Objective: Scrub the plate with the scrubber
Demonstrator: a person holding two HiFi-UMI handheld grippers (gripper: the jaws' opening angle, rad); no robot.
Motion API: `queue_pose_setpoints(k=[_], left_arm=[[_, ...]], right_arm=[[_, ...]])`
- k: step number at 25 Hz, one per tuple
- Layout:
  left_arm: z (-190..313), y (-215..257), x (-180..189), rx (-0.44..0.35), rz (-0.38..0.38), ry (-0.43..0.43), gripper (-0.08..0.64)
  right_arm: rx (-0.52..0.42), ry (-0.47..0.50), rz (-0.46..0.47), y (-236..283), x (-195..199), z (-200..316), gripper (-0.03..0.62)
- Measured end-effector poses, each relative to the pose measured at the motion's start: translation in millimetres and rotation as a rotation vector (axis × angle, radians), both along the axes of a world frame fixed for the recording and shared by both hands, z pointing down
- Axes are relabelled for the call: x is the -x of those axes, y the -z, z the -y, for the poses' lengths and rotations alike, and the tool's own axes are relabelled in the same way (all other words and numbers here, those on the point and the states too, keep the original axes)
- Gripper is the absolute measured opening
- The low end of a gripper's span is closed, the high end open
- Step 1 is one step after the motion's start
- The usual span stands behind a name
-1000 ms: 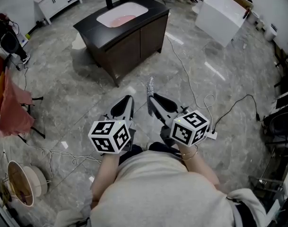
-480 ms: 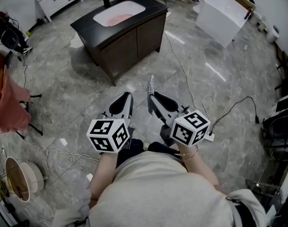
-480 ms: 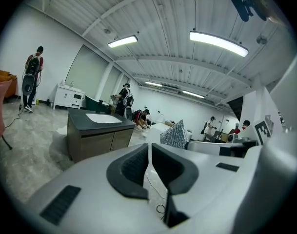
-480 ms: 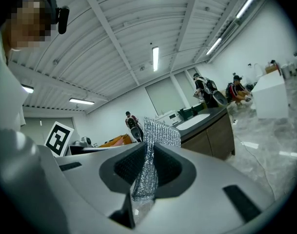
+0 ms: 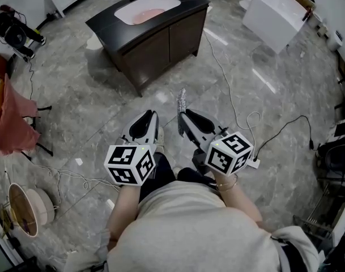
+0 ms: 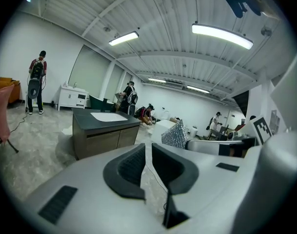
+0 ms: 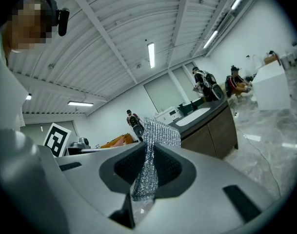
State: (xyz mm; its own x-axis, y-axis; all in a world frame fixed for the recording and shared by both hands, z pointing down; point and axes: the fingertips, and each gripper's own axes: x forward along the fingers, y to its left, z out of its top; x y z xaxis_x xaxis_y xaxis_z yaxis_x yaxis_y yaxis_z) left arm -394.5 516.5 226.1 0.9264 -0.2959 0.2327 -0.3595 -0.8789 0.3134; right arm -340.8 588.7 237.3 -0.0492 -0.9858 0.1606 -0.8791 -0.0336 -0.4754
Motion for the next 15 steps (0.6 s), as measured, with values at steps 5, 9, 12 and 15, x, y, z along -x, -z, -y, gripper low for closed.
queue_pose_setpoints(k=[5, 9, 12, 15], left_arm=[[46.3, -8.9, -31.3, 0.017, -0.007, -0.011, 0.035], [95.3, -6.9, -62.8, 0.02, -0.016, -0.025, 0.035], [138.0, -0.3, -84.6, 0.019, -0.021, -0.04, 0.035], [180.9, 8.5, -106.8, 0.01, -0.03, -0.056, 0.035]], right_arm=[[0.014, -0.041, -0.012, -5.6, -35.1, 36.9, 0.064], [0.027, -0.059, -0.033, -4.8, -68.2, 85.1, 0.064], [0.011, -0.065, -0.018, 3.4, -89.5, 131.3, 0.064], [-0.015, -0.074, -0.009, 13.3, -108.8, 174.3, 0.064]])
